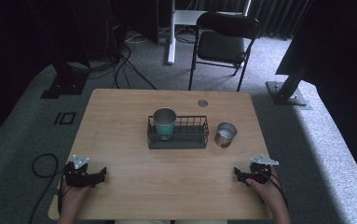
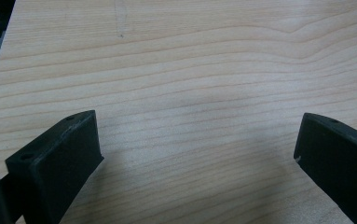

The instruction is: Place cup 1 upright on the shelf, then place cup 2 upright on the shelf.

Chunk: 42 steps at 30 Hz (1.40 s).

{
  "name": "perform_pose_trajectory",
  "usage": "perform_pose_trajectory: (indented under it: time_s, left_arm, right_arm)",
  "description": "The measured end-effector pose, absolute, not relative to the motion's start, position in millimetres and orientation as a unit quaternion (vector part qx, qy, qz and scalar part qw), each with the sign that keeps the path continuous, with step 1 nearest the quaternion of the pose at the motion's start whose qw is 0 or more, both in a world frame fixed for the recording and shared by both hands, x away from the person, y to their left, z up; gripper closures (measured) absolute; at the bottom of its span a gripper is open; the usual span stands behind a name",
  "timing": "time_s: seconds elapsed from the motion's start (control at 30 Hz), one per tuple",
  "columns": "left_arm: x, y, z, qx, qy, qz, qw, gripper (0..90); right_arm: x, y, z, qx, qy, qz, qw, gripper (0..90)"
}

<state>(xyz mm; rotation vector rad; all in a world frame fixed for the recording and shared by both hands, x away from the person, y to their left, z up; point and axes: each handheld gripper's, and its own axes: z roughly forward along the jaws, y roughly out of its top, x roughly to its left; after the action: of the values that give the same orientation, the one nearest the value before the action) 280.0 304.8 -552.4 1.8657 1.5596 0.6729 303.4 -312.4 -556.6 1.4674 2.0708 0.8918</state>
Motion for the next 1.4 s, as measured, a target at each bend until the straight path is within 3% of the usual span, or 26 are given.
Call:
perform_pose_trajectory:
  time_s: [0.23,1.4]
  left_arm:
    - [283.8,303.4,-554.1,0.705,0.603,0.25,0.277,1.2]
    - [285.6,307.4,-554.3,0.7,0.61,0.245,0.278,1.2]
  right_arm:
    - [303.4,-312.4,-556.6,0.532,0.75,0.323,0.224,10.7]
    - [301.1,-312.4,-556.4,0.524,0.756,0.324,0.22,10.7]
